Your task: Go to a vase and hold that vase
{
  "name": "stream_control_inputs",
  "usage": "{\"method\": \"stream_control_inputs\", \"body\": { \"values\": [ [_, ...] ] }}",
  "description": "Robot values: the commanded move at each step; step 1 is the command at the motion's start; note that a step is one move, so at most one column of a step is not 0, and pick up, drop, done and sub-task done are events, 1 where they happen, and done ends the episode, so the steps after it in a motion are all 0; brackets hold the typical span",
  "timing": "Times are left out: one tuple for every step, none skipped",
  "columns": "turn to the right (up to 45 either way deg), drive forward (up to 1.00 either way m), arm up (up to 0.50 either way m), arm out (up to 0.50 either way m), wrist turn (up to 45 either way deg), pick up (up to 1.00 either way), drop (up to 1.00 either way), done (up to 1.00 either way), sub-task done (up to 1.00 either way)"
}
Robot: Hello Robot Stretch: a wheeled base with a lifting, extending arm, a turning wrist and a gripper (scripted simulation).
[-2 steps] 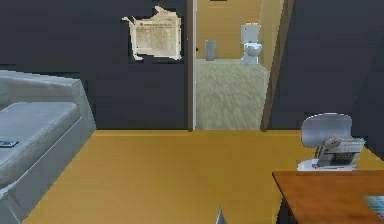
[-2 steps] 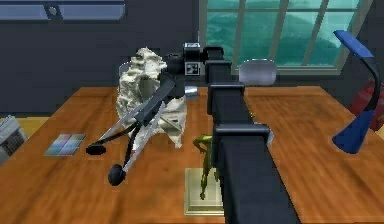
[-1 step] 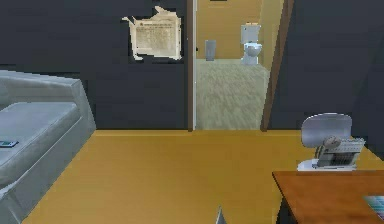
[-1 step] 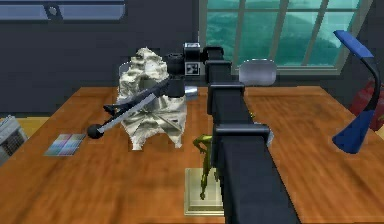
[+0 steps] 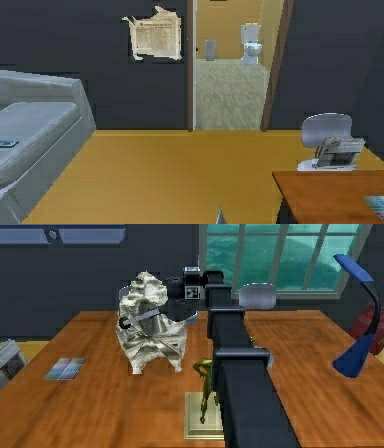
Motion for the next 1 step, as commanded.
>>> {"method": "stream_control_inputs", "body": {
  "values": [
    [0.0,0.0,0.0,0.0,33.0,0.0,0.0,0.0,0.0]
  ]
}}
